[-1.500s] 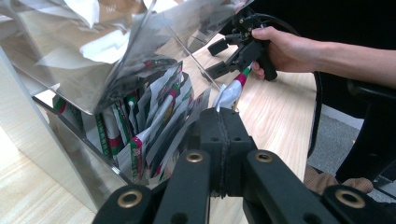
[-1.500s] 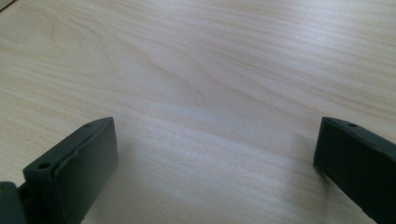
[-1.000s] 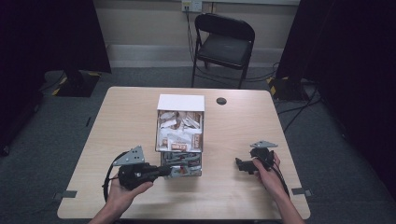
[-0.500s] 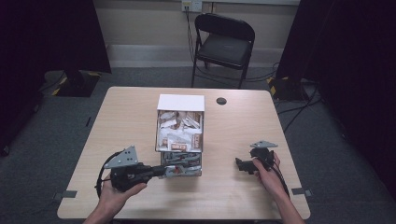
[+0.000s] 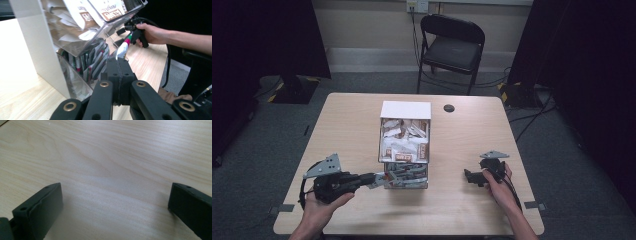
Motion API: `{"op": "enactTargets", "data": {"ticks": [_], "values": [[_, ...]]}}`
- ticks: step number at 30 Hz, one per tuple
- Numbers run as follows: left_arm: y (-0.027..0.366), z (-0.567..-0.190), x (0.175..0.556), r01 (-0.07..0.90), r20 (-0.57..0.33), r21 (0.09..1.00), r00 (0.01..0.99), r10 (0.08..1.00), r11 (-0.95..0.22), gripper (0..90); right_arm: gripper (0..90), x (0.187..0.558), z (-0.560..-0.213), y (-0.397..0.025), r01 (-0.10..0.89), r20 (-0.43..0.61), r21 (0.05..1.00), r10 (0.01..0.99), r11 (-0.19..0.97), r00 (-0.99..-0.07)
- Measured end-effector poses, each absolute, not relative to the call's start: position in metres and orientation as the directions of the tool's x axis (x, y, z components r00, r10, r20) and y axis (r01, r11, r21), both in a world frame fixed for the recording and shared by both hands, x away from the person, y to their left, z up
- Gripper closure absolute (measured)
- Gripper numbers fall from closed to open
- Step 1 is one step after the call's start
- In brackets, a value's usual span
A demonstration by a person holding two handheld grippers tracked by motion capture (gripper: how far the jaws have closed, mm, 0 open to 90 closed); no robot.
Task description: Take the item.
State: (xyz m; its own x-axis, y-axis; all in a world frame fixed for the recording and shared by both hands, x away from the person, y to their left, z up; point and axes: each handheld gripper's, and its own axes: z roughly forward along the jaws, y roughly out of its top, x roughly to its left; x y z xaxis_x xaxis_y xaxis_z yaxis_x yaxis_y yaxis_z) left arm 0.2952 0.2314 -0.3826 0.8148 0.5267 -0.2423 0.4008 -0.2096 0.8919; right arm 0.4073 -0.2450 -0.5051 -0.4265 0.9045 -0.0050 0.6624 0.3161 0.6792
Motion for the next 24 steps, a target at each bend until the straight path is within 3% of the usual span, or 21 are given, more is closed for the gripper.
{"op": "enactTargets", "data": {"ticks": [13,24], "values": [[0.268,-0.384,0.293,0.429,-0.269,0.891,0.761,0.590,-0.147,90.0,0.0,0.407,-0.505,-0.245,0.663,-0.005,0.679,0.905,0.316,-0.426],[0.291,-0.390,0.313,0.467,-0.281,0.876,0.696,0.661,-0.119,90.0,0.0,0.407,-0.505,-0.245,0.663,-0.004,0.679,0.905,0.315,-0.425]]}}
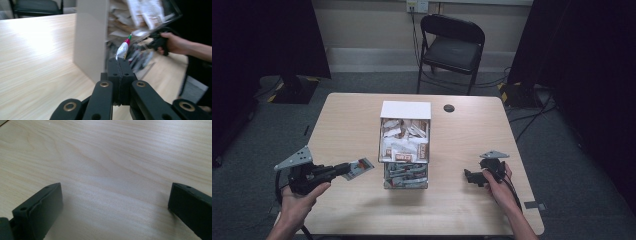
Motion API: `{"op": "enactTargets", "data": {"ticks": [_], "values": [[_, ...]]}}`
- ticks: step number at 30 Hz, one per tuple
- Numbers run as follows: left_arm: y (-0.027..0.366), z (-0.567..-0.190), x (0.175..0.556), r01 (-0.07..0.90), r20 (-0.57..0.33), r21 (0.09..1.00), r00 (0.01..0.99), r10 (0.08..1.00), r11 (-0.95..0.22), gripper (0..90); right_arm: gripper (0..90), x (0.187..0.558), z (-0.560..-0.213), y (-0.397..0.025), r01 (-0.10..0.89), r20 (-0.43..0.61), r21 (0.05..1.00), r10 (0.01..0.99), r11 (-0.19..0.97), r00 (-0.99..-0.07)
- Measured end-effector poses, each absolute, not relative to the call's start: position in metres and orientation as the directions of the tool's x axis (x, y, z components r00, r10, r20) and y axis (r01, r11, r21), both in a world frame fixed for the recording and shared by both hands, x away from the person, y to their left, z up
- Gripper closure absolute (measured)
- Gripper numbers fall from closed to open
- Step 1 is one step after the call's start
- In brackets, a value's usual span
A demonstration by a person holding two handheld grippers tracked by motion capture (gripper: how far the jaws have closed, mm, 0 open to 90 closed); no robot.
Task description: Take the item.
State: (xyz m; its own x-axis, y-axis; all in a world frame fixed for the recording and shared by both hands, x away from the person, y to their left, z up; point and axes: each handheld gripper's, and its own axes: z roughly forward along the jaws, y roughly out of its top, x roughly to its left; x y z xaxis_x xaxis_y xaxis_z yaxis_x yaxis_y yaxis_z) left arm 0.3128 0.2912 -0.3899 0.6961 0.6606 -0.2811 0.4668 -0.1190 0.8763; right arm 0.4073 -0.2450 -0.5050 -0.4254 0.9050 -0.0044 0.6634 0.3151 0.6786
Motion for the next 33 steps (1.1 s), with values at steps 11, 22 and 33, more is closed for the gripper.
{"op": "enactTargets", "data": {"ticks": [11,22,33], "values": [[0.301,-0.391,0.334,0.479,-0.272,0.871,0.652,0.707,-0.106,90.0,0.0,0.407,-0.505,-0.245,0.663,-0.005,0.679,0.905,0.315,-0.426],[0.297,-0.395,0.352,0.483,-0.229,0.863,0.635,0.738,-0.148,90.0,0.0,0.408,-0.505,-0.245,0.662,-0.005,0.679,0.904,0.317,-0.428],[0.287,-0.393,0.376,0.477,-0.184,0.859,0.628,0.756,-0.187,90.0,0.0,0.408,-0.505,-0.245,0.661,-0.005,0.679,0.903,0.319,-0.430]]}}
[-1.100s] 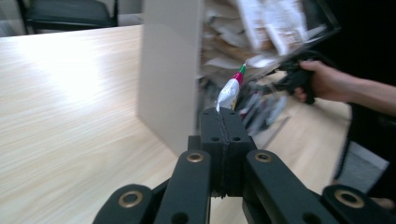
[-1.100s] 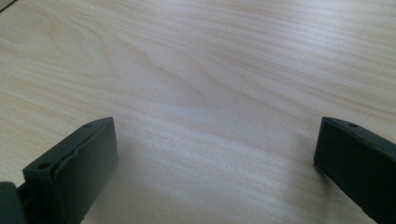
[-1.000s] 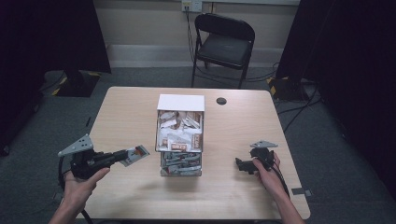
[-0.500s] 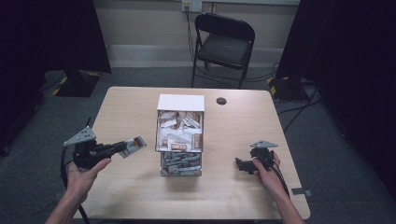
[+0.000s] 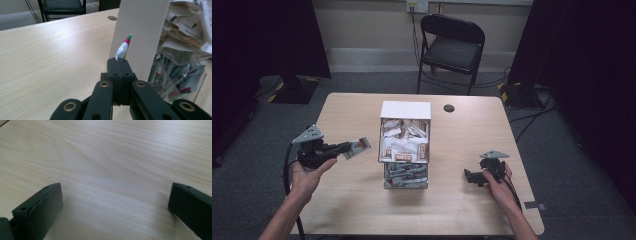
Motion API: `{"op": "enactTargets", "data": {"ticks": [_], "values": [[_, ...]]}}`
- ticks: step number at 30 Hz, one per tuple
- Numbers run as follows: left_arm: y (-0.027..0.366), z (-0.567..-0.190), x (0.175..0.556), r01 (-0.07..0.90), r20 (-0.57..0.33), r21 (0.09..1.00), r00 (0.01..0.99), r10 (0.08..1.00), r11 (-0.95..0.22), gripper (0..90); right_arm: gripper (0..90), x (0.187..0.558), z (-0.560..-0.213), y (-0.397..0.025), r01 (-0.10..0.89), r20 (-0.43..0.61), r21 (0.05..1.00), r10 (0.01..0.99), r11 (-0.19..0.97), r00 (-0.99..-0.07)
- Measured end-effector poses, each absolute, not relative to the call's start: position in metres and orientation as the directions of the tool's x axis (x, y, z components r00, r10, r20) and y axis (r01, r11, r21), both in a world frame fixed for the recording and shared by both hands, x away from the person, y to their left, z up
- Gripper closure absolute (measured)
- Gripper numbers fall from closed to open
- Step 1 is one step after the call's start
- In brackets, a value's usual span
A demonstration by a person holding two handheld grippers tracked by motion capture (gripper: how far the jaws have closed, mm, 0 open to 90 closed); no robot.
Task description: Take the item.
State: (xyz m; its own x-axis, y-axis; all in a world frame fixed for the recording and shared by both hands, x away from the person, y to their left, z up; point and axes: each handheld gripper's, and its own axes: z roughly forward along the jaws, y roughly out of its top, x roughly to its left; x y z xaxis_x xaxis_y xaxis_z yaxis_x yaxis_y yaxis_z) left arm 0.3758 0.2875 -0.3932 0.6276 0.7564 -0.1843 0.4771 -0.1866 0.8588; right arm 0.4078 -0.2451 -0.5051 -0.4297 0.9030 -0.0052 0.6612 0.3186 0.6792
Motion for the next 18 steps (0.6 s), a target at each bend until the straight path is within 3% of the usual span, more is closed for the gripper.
{"op": "enactTargets", "data": {"ticks": [18], "values": [[0.274,-0.425,0.413,0.538,-0.153,0.810,0.577,0.802,-0.233,90.0,0.0,0.408,-0.505,-0.245,0.662,-0.005,0.679,0.903,0.318,-0.429]]}}
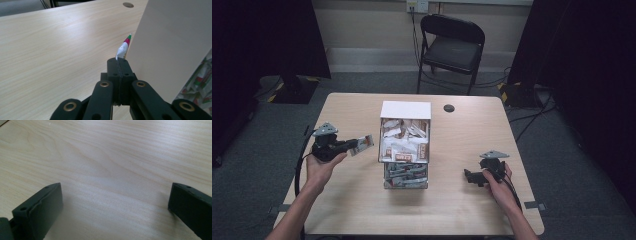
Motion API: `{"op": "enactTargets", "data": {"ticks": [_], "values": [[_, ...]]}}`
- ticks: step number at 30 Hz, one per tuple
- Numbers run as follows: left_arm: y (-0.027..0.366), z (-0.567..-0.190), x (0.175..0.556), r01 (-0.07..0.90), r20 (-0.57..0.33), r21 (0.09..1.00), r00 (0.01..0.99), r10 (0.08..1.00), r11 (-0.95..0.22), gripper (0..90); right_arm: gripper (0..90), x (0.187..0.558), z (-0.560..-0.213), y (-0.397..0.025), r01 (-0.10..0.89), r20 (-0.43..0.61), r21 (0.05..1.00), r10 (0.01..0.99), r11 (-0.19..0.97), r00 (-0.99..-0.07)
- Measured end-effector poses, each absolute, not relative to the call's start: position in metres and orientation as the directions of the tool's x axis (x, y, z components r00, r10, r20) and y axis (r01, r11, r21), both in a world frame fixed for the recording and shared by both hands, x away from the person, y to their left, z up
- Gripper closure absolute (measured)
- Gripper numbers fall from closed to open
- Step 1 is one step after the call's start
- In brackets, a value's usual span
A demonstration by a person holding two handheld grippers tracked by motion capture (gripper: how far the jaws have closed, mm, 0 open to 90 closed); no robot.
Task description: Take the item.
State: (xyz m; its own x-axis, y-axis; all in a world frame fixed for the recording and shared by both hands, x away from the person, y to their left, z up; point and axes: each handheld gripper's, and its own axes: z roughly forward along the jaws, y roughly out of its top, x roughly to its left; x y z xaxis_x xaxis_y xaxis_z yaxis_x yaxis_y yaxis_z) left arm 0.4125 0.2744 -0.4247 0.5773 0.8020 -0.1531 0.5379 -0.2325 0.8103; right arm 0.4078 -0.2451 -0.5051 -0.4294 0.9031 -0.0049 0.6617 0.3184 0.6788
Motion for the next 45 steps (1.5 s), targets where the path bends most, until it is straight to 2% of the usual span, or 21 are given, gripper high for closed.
{"op": "enactTargets", "data": {"ticks": [16,29,39,45], "values": [[0.279,-0.459,0.413,0.570,-0.131,0.773,0.573,0.809,-0.278,90.0,0.0,0.408,-0.505,-0.245,0.661,-0.005,0.679,0.903,0.319,-0.430],[0.270,-0.469,0.407,0.560,-0.120,0.755,0.628,0.769,-0.341,88.6,0.0,0.408,-0.505,-0.245,0.662,-0.005,0.679,0.904,0.317,-0.427],[0.260,-0.476,0.410,0.579,-0.133,0.728,0.645,0.752,-0.368,85.1,0.0,0.408,-0.505,-0.245,0.662,-0.005,0.679,0.904,0.317,-0.427],[0.256,-0.482,0.413,0.603,-0.177,0.715,0.645,0.743,-0.354,77.3,0.0,0.408,-0.505,-0.245,0.662,-0.005,0.679,0.904,0.317,-0.427]]}}
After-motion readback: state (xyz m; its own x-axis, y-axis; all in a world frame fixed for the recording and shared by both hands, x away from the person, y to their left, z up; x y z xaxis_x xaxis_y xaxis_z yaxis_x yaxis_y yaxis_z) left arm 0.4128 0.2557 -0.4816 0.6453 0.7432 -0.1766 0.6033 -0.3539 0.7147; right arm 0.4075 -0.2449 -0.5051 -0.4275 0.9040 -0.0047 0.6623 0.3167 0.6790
